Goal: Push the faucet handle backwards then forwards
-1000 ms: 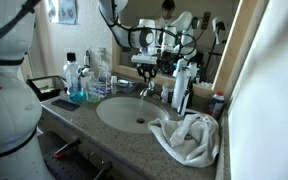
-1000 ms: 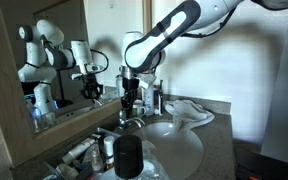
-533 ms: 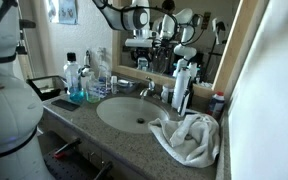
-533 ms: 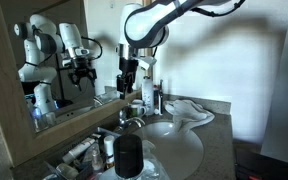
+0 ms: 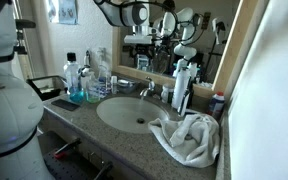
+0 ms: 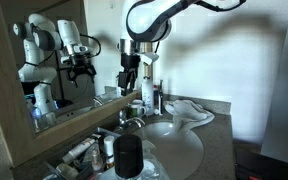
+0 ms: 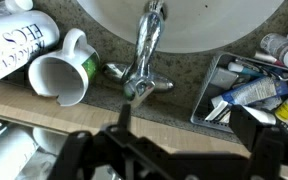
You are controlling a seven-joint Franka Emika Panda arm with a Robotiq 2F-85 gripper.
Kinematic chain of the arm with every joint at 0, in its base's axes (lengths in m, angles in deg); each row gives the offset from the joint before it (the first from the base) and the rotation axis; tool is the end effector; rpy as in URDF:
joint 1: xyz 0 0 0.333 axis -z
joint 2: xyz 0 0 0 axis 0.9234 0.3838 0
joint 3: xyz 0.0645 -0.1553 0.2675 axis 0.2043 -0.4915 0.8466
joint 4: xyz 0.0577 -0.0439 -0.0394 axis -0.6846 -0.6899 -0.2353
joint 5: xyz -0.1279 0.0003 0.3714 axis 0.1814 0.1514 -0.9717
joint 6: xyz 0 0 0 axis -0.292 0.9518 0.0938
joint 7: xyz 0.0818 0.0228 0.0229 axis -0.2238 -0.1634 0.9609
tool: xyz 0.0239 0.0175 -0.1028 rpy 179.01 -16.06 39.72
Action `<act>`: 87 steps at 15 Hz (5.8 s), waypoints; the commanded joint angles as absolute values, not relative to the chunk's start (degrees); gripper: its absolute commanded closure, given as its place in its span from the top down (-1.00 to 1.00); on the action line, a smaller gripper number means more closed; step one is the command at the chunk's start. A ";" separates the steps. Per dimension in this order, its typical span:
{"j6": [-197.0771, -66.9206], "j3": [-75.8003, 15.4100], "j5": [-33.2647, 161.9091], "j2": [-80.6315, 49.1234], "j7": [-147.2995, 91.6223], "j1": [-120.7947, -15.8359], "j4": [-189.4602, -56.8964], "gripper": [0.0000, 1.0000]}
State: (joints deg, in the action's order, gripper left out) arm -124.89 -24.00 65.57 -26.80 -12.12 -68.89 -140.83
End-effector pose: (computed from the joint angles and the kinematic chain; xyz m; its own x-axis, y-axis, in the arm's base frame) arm 0.6010 0.0359 0.4627 0.9359 0.2960 0.1907 0.2813 -0.9543 0.1007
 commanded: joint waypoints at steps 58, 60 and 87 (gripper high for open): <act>-123.98 -25.74 62.98 -23.42 -9.84 -65.06 -147.21 -0.74; -123.07 -25.78 63.01 -23.42 -9.80 -64.97 -147.49 -0.74; -105.81 -26.13 63.29 -42.24 -9.50 -66.79 -152.55 1.00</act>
